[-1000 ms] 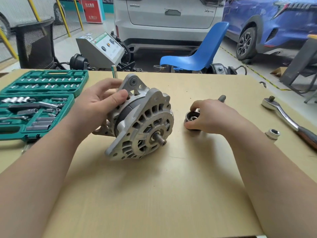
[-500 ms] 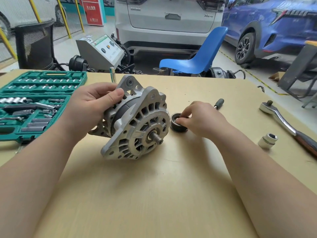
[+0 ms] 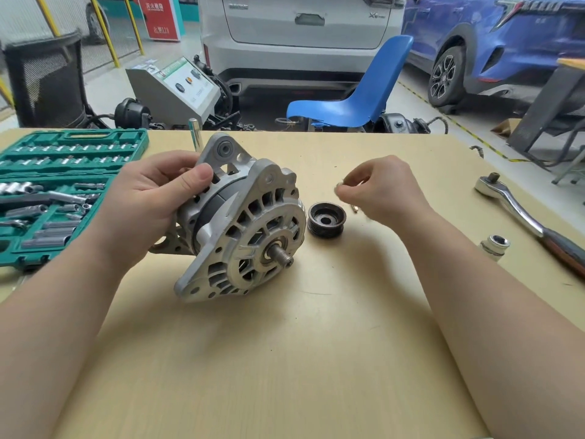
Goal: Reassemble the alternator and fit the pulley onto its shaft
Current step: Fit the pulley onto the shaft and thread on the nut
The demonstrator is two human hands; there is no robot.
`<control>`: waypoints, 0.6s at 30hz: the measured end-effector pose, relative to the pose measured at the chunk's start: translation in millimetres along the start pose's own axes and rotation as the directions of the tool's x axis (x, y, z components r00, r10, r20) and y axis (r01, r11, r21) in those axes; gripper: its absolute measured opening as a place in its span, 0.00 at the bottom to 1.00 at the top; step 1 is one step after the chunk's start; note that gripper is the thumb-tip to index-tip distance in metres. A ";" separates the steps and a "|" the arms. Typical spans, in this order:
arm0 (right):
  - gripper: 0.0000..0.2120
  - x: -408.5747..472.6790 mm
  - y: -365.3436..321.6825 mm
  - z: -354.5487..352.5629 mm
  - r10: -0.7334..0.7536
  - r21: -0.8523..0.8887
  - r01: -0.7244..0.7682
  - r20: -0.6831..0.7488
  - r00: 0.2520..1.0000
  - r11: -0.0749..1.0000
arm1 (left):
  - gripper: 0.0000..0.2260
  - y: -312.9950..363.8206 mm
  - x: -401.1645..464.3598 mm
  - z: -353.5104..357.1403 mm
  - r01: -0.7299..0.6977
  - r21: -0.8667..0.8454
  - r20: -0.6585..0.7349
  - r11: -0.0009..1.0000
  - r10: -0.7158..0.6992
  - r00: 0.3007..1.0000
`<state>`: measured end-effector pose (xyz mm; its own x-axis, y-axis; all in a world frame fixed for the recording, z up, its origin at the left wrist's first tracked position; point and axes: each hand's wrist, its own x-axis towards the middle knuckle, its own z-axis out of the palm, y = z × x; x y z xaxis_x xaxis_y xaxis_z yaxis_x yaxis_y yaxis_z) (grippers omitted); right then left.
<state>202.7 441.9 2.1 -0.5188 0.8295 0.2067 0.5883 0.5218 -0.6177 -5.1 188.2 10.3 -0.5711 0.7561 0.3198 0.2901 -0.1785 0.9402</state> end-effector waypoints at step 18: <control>0.21 -31.4 -12.3 16.7 -0.219 -0.364 0.335 0.324 0.921 0.869 | 0.16 -9.6 6.2 -13.2 0.442 -0.211 0.464 0.872 -0.308 0.830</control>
<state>201.4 406.1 -9.5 -0.8070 0.5851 0.0795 0.5637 0.8035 -0.1912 -21.6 186.3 4.9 -0.2070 0.9752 -0.0790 -0.1611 0.0457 0.9859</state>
